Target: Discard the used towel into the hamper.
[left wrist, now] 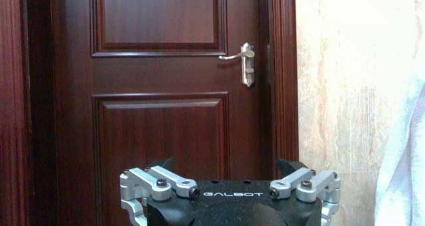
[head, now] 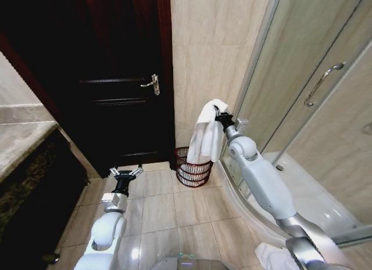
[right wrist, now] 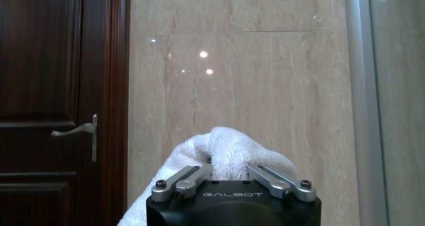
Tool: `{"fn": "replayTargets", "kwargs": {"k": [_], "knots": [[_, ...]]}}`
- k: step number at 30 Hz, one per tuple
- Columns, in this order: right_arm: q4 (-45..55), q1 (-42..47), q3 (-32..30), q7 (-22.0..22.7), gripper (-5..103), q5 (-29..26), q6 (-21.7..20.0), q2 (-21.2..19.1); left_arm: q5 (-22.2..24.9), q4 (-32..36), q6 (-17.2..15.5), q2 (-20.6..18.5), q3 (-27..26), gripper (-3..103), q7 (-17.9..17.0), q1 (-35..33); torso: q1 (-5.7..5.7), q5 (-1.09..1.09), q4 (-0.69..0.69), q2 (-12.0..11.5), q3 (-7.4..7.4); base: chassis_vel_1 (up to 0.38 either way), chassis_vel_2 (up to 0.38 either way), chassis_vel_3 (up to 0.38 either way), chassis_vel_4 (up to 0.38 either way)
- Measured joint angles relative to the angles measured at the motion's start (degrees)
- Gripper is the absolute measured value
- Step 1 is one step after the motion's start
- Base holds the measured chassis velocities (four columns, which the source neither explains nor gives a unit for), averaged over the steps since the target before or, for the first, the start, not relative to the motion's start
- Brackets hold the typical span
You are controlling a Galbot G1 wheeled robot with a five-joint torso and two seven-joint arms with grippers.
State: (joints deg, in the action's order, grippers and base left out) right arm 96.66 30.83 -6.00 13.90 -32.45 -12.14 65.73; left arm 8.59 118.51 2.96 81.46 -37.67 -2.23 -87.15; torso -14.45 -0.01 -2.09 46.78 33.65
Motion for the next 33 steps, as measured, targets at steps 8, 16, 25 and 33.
{"fn": "replayTargets", "kwargs": {"k": [8, 16, 25, 33], "knots": [[1.2, 1.5, -1.0, -0.3, 7, 0.5, -0.2, -0.3, -0.2, -0.2, 1.0, 0.9, 0.0, 100, 0.0, -0.4, 0.85, 0.01, 0.01, -1.9, -1.09, 0.000, 0.000, 0.000, 0.000], [0.7, 1.0, -1.5, -0.8, 7, 0.6, -0.2, -0.2, -1.5, -0.4, 2.2, 2.7, 0.5, 100, 0.0, -1.5, 1.87, 0.00, 0.00, -4.2, -2.38, 0.000, 0.000, 0.000, 0.000], [0.4, 1.2, -1.1, -0.9, 7, 0.8, -0.2, 0.2, -1.6, 0.1, 2.5, 2.7, -0.4, 100, 0.2, -1.9, 2.73, 0.01, 0.00, -6.3, -3.53, 0.000, 0.000, 0.000, 0.000], [1.2, 1.5, -0.7, -0.8, 7, 0.9, -0.1, 0.3, -2.0, 0.4, 3.6, 3.2, -0.3, 100, 0.5, -3.3, 3.58, 0.01, 0.00, -8.2, -4.58, 0.000, 0.000, 0.000, 0.000]]}}
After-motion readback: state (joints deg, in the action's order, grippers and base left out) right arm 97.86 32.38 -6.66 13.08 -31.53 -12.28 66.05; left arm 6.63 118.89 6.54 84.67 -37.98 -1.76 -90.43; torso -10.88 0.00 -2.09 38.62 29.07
